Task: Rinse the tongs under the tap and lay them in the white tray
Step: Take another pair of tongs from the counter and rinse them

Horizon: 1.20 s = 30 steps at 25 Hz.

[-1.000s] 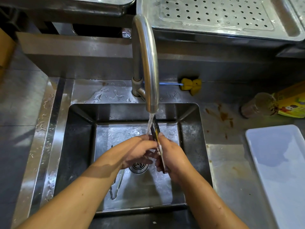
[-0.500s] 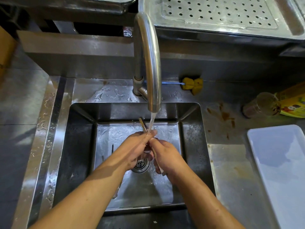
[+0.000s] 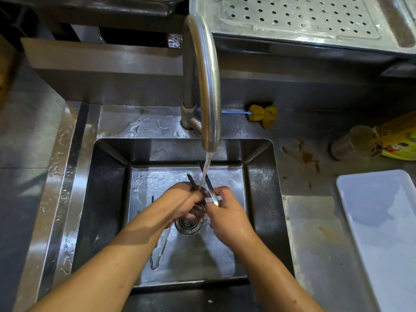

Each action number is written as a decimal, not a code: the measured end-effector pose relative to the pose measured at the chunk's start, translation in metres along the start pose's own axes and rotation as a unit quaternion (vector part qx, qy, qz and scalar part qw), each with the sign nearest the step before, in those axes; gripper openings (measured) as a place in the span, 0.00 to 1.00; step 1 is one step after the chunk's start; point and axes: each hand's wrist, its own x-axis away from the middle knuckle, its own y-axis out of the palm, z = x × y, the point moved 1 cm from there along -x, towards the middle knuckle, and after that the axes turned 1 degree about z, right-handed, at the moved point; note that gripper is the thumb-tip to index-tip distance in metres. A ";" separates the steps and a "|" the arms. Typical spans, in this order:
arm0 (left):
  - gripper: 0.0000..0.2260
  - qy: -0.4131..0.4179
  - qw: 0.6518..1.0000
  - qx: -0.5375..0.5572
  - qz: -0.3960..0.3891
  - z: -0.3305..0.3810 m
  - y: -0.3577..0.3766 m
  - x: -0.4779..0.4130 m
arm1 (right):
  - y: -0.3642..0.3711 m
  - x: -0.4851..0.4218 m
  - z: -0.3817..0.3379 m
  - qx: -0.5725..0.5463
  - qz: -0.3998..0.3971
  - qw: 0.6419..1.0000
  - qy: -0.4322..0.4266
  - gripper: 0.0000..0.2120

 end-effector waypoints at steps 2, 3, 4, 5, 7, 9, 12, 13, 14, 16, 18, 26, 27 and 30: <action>0.15 -0.029 0.994 -0.026 0.107 0.005 -0.003 -0.008 | 0.005 0.005 0.003 0.051 -0.005 0.998 -0.029 0.06; 0.15 -0.019 0.991 -0.031 0.128 0.005 -0.007 -0.011 | 0.006 0.007 0.005 0.065 -0.004 0.997 -0.043 0.03; 0.11 -0.006 0.991 -0.041 0.127 0.005 -0.008 -0.012 | 0.007 0.009 0.005 0.069 0.001 0.996 -0.049 0.01; 0.06 0.018 0.995 -0.060 0.078 0.007 -0.008 -0.011 | 0.007 0.009 0.006 0.061 0.007 0.997 -0.047 0.05; 0.05 0.032 0.996 -0.079 -0.021 0.001 -0.007 -0.007 | 0.005 0.008 0.006 0.017 0.015 1.000 -0.020 0.10; 0.09 -0.001 0.999 -0.040 0.025 0.000 -0.008 -0.013 | 0.005 0.007 0.006 -0.001 0.010 1.000 -0.010 0.10; 0.12 -0.002 0.998 -0.022 0.065 -0.004 -0.006 -0.015 | 0.004 0.009 0.005 0.019 0.011 0.999 -0.034 0.09; 0.08 0.015 0.998 -0.046 0.025 -0.004 -0.003 -0.014 | 0.003 0.008 0.004 0.013 0.015 0.999 -0.031 0.08; 0.06 0.034 0.997 -0.063 -0.020 -0.007 -0.001 -0.012 | 0.001 0.008 0.002 0.001 0.020 1.000 -0.020 0.07; 0.09 0.046 0.998 -0.029 -0.040 -0.010 0.004 -0.007 | -0.003 0.007 -0.001 -0.028 0.016 0.999 0.014 0.08; 0.19 0.011 0.997 0.079 -0.010 -0.009 0.006 -0.010 | -0.003 0.009 -0.004 -0.046 -0.005 0.998 0.040 0.11; 0.25 0.031 0.982 0.186 -0.016 -0.012 -0.002 -0.012 | 0.003 0.009 0.001 -0.032 -0.012 0.999 0.029 0.14; 0.24 0.018 0.983 0.183 0.001 -0.010 -0.002 -0.013 | 0.002 0.009 0.001 -0.015 -0.010 1.000 0.021 0.14; 0.24 -0.017 0.978 0.202 0.056 -0.008 0.005 -0.016 | 0.006 0.007 0.001 0.049 0.006 0.999 -0.012 0.18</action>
